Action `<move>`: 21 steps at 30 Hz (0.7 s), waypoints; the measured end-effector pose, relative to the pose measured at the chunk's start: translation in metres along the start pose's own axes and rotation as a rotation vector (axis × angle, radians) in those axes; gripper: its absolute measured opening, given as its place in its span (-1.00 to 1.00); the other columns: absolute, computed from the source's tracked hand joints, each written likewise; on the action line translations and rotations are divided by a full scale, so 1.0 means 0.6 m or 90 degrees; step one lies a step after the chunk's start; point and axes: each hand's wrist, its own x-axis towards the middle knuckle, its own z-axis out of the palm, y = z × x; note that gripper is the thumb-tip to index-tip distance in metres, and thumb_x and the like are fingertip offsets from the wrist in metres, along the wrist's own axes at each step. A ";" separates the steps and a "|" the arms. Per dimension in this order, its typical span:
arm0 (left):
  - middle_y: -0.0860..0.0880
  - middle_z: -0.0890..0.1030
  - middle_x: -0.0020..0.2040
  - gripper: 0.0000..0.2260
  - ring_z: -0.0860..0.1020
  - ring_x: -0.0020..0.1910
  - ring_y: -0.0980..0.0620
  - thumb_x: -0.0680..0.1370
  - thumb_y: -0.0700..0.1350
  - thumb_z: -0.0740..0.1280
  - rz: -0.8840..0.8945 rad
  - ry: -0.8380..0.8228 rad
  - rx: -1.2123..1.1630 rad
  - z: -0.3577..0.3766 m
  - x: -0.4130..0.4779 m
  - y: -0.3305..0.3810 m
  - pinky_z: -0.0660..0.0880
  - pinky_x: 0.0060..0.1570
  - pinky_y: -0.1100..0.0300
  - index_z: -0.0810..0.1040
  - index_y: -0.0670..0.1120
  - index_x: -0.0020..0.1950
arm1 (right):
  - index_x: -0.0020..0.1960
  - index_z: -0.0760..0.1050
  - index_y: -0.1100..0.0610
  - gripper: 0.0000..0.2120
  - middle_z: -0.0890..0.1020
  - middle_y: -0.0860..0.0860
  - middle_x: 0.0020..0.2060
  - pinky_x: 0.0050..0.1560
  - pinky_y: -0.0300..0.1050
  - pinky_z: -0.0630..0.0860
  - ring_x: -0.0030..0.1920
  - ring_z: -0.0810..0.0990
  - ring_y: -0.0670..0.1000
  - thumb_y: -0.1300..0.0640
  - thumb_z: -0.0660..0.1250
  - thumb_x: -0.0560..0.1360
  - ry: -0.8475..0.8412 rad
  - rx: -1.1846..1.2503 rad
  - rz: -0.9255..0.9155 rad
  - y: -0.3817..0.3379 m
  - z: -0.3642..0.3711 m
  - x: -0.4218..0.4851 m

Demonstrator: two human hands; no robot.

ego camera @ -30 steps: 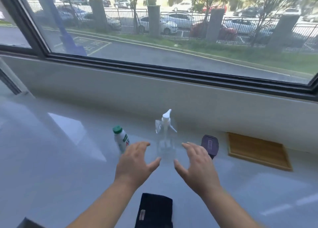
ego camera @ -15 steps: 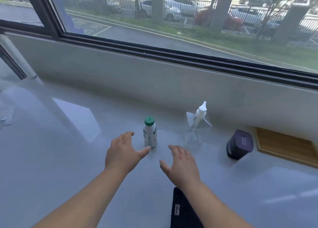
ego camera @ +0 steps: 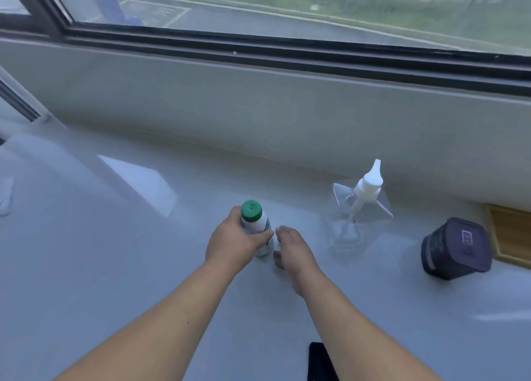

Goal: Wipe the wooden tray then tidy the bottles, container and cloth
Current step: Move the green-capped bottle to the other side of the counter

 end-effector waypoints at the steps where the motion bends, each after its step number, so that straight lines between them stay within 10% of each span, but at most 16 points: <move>1: 0.21 0.61 -0.06 -0.58 0.59 -0.06 0.17 0.37 0.19 0.58 -0.004 0.000 -0.001 0.000 0.003 -0.001 0.59 -0.07 0.05 0.47 0.21 0.12 | 0.01 0.51 0.00 -0.73 0.55 -0.05 -0.11 -0.05 -0.02 0.47 -0.12 0.57 0.08 -0.15 0.20 0.49 -0.003 0.022 0.002 -0.001 0.004 0.004; 6: 0.20 0.63 -0.08 -0.63 0.59 -0.08 0.16 0.36 0.15 0.57 -0.002 0.023 0.004 -0.021 0.005 -0.007 0.59 -0.08 0.05 0.49 0.18 0.05 | 0.07 0.43 0.19 -0.76 0.63 -0.11 -0.30 -0.20 -0.11 0.59 -0.21 0.63 0.02 0.00 0.20 0.59 -0.022 0.087 0.016 -0.006 0.031 0.003; 12: 0.17 0.63 -0.09 -0.63 0.59 -0.08 0.11 0.34 0.17 0.56 -0.027 0.063 -0.008 -0.104 -0.011 -0.051 0.58 -0.11 0.08 0.48 0.16 0.02 | 0.02 0.56 -0.05 -0.83 0.65 -0.11 -0.02 0.24 0.11 0.56 0.04 0.66 0.07 -0.03 0.20 0.64 -0.063 0.083 0.033 -0.027 0.123 -0.028; 21: 0.22 0.61 -0.16 -0.65 0.55 -0.16 0.26 0.31 0.21 0.53 -0.119 0.191 -0.093 -0.338 -0.106 -0.251 0.46 -0.27 0.18 0.46 0.21 -0.05 | 0.11 0.54 -0.09 -0.85 0.62 -0.09 0.16 0.25 0.13 0.59 0.13 0.64 0.07 -0.05 0.21 0.64 -0.165 -0.024 0.024 -0.008 0.417 -0.130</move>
